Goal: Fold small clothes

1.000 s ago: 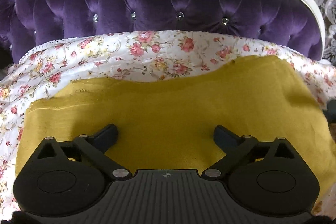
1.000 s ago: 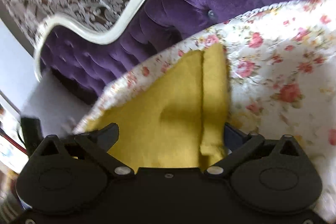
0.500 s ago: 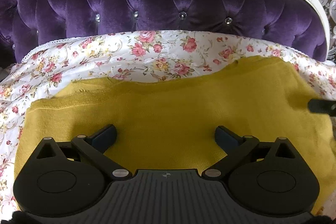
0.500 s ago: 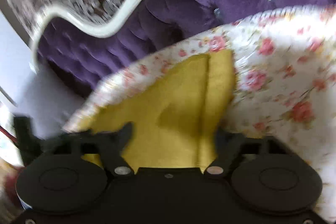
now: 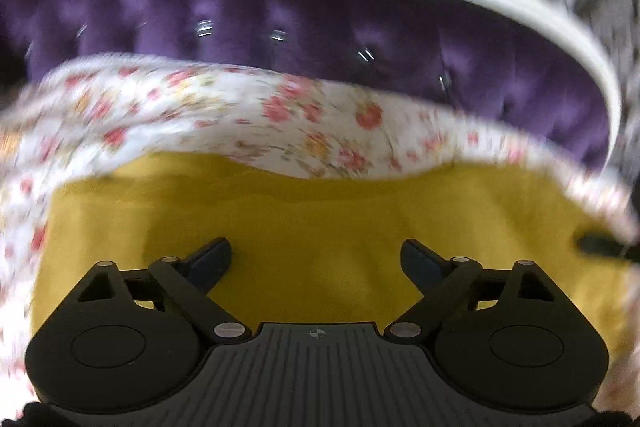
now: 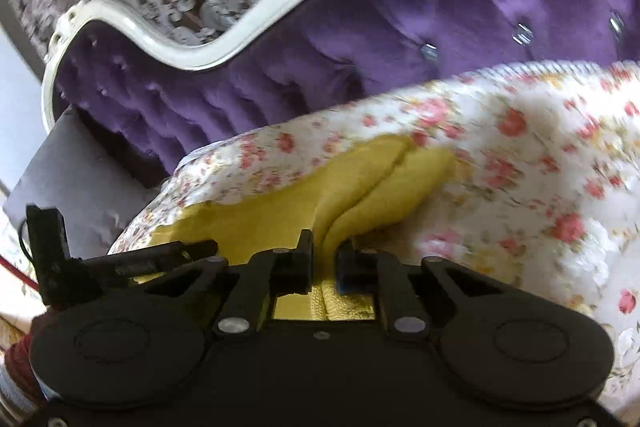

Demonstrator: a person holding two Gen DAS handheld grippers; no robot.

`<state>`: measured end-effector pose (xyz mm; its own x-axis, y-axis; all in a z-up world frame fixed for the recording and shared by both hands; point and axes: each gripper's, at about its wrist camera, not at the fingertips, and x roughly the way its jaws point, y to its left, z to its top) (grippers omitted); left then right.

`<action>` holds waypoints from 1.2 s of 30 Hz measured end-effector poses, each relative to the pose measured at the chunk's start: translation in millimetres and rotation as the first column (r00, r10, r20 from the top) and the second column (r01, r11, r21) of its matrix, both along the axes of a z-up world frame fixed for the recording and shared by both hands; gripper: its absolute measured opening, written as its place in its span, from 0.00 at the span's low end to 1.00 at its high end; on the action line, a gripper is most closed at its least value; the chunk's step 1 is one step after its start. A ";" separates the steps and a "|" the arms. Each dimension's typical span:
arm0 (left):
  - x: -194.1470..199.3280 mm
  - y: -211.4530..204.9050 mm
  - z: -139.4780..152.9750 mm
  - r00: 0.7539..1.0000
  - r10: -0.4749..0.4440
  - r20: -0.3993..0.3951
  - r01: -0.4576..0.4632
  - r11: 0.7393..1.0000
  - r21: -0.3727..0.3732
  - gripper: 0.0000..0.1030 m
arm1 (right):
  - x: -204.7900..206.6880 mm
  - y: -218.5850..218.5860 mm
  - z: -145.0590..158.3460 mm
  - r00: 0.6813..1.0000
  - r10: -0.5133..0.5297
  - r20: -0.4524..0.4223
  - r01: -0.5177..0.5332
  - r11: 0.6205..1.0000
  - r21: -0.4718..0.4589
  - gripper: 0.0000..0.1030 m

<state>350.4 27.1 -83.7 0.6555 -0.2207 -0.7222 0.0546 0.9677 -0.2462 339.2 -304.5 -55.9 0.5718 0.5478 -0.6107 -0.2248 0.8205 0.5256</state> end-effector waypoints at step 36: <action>-50.4 130.7 25.5 1.000 -0.031 0.004 0.031 0.938 -0.347 0.90 | -84.2 163.0 25.3 0.936 0.258 0.241 -0.202 0.951 -0.233 0.62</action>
<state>300.0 157.7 -58.2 0.6432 -0.4777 -0.5985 0.0824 0.8202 -0.5661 254.9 -141.5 -30.5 0.6011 0.5648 -0.5655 -0.5280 0.8118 0.2496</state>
